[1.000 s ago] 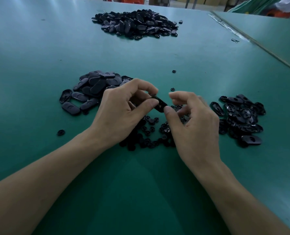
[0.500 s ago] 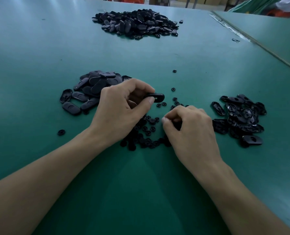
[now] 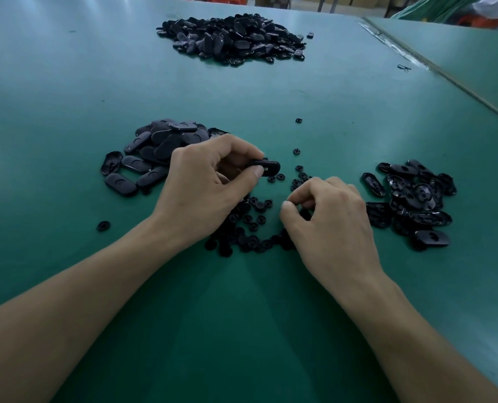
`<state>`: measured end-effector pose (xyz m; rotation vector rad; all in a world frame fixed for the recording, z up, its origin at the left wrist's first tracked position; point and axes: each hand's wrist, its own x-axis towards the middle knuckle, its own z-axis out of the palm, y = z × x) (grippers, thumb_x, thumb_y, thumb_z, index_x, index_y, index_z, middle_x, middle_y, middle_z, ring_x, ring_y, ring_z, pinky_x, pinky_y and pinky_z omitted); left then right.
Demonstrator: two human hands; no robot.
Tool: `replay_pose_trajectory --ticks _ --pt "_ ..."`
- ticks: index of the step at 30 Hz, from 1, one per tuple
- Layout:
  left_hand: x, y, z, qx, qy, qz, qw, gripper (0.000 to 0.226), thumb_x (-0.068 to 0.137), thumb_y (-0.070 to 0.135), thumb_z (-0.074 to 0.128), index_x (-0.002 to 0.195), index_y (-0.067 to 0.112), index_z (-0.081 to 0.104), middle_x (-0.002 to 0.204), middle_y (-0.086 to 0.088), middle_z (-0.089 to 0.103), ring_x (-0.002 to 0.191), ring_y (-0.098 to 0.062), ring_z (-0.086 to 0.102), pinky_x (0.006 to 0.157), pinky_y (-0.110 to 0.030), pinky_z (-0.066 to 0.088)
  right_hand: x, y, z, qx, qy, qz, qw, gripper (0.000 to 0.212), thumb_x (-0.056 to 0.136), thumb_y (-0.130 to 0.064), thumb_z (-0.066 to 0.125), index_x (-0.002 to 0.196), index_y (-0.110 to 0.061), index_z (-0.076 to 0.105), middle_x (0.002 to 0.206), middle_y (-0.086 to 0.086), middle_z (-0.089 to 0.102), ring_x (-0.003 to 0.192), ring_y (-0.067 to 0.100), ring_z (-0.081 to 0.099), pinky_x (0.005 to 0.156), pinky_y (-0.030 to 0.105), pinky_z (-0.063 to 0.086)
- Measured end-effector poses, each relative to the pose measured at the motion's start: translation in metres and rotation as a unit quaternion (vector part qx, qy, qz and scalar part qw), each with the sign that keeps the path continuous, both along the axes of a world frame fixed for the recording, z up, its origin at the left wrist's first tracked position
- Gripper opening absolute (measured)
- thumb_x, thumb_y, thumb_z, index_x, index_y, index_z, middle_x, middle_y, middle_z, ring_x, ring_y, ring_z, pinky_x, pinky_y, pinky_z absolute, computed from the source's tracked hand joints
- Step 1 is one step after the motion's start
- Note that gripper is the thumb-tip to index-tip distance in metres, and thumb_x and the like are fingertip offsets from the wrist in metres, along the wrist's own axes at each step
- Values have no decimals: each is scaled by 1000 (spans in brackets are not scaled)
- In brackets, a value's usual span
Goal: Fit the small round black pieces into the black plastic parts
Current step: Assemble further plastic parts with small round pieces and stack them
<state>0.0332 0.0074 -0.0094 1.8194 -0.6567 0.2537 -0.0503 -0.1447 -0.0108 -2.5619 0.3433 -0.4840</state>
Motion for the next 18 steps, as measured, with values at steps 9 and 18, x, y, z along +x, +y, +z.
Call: replay_pose_trajectory --ticks 9,18 --pt "2 2 0 4 -21 22 1000 16 85 9 77 92 23 74 81 16 72 72 -2 71 69 -12 53 1 3 3 48 -122 44 990 15 97 -22 59 83 -17 61 76 -8 61 75 16 59 73 37 49" --pt "1 2 0 3 -14 16 1000 14 85 8 77 93 18 75 83 12 74 73 -5 72 70 -15 55 0 6 5 122 -168 68 976 15 94 -13 60 79 -11 55 71 -1 65 60 19 56 53 30 42"
